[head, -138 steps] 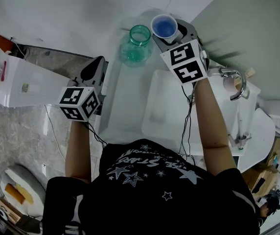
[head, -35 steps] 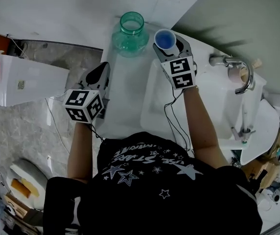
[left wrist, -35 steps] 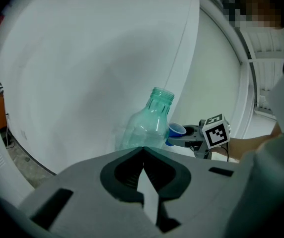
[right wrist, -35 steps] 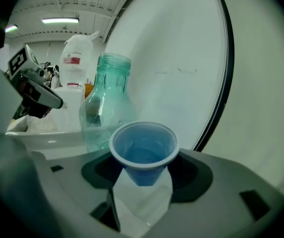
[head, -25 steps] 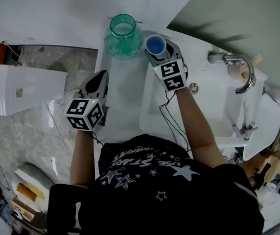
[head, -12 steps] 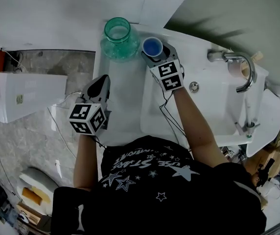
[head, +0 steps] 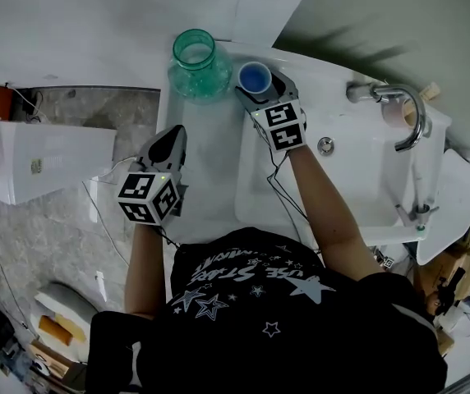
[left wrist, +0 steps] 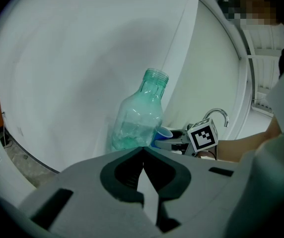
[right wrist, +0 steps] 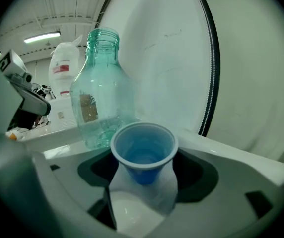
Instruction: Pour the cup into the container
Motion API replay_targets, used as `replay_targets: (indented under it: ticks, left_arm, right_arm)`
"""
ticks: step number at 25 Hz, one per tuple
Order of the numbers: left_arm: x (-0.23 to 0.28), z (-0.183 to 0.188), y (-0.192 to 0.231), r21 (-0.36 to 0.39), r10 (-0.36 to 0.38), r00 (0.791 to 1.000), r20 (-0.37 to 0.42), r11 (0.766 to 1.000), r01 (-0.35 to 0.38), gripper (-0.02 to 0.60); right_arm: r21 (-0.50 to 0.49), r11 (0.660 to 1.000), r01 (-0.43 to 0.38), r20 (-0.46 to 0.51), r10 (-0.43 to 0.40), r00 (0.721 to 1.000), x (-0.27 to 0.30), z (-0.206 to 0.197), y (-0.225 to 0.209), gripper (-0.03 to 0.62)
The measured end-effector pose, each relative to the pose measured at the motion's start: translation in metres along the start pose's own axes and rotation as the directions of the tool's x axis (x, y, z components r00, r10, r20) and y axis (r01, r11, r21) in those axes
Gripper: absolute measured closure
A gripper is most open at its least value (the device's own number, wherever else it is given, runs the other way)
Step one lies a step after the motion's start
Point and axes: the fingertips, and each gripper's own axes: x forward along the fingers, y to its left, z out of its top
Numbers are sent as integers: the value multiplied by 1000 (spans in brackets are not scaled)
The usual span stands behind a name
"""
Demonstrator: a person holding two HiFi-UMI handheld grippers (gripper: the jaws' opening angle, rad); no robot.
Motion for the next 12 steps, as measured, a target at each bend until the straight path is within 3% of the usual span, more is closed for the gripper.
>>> replay_targets:
  ticks: [3,12]
  left_arm:
    - [-9,3,-5,11,12,1000,15,1000,-12,571]
    - [-42,3,-46,32,22,998,65,999,-24,571]
  right_arm:
    - [15,1000,0,-3,0,1000,-9,-2,1,228]
    - [58,998,27,68,-31,997,-79,0,-2,252]
